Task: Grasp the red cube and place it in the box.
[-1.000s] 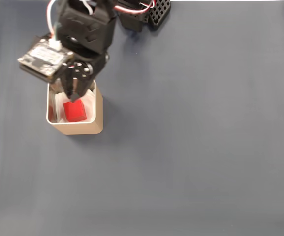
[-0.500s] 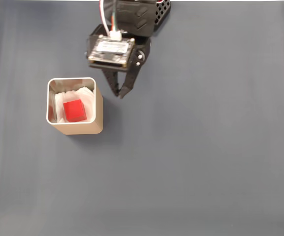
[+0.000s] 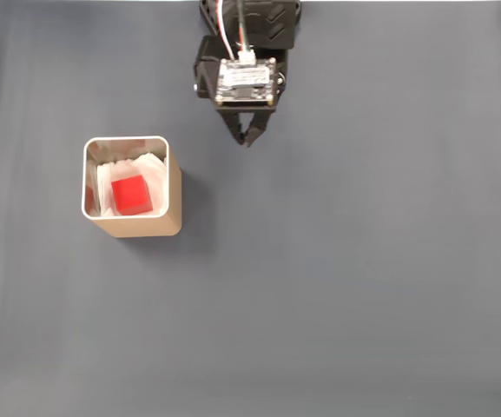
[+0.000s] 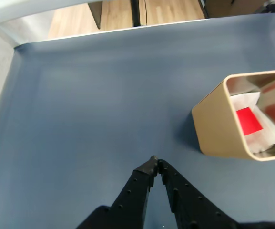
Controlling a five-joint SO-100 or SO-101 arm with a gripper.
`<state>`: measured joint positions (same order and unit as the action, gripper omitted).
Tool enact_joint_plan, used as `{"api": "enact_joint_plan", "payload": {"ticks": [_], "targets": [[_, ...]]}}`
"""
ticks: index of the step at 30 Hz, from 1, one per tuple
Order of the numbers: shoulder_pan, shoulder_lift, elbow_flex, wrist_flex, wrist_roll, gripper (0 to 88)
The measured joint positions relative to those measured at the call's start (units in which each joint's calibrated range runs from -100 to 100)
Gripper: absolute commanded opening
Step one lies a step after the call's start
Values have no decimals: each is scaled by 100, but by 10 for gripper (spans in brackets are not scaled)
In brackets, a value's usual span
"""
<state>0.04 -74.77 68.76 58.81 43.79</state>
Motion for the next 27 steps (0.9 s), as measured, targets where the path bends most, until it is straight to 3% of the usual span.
{"api": "enact_joint_plan", "payload": {"ticks": [27], "targets": [[-241,-2158,2632,382,20,2]]}}
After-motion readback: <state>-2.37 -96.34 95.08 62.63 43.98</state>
